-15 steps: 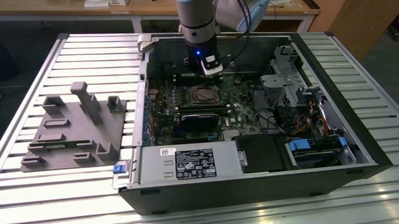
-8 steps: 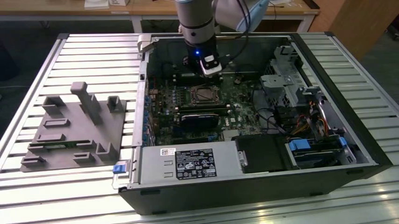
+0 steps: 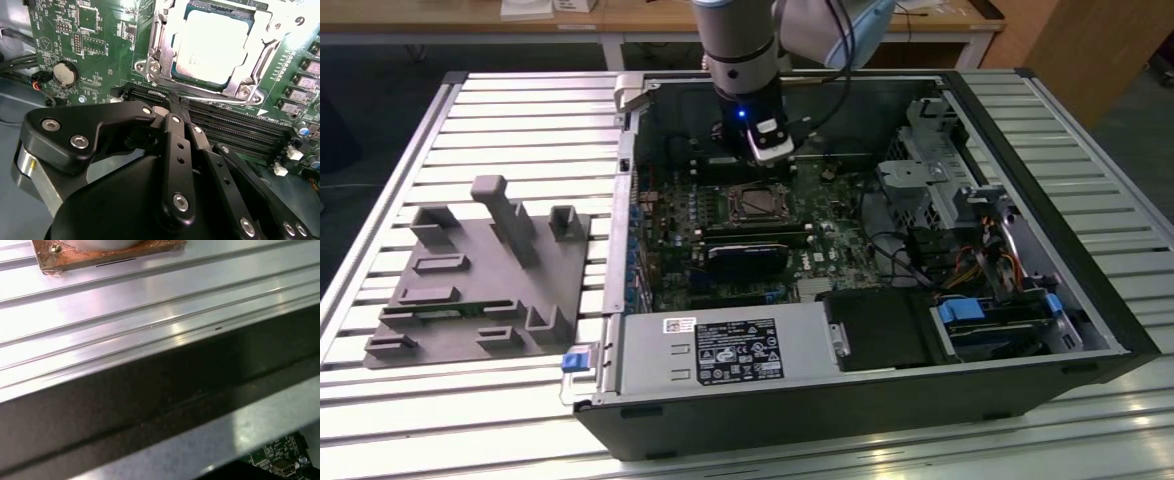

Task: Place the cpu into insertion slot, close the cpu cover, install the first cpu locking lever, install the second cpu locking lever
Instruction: 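Install the first cpu locking lever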

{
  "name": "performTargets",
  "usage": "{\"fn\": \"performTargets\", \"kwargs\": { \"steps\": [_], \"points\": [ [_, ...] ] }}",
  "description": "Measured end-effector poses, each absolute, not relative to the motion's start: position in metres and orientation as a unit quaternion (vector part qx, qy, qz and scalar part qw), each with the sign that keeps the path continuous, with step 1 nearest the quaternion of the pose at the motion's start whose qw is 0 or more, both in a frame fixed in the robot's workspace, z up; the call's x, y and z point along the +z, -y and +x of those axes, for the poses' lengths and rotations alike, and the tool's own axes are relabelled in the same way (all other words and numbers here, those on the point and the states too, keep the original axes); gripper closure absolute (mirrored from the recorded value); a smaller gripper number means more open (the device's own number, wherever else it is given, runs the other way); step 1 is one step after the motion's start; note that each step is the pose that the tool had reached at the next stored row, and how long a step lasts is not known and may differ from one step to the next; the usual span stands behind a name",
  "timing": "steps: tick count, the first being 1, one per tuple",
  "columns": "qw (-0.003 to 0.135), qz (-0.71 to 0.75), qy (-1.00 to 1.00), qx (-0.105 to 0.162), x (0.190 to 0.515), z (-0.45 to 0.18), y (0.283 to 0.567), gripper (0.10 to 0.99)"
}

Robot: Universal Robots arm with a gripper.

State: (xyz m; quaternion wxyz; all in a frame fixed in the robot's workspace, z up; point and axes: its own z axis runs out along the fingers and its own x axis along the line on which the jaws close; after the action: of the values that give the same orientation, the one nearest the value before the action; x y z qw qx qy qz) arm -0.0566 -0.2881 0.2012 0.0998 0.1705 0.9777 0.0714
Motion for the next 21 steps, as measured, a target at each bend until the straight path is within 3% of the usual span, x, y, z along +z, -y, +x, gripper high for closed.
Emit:
{"fn": "performTargets", "kwargs": {
  "steps": [21],
  "points": [
    [0.106,0.18,-0.975,0.071,0.1917,-0.0568,0.2883,0.98]
  ]
}}
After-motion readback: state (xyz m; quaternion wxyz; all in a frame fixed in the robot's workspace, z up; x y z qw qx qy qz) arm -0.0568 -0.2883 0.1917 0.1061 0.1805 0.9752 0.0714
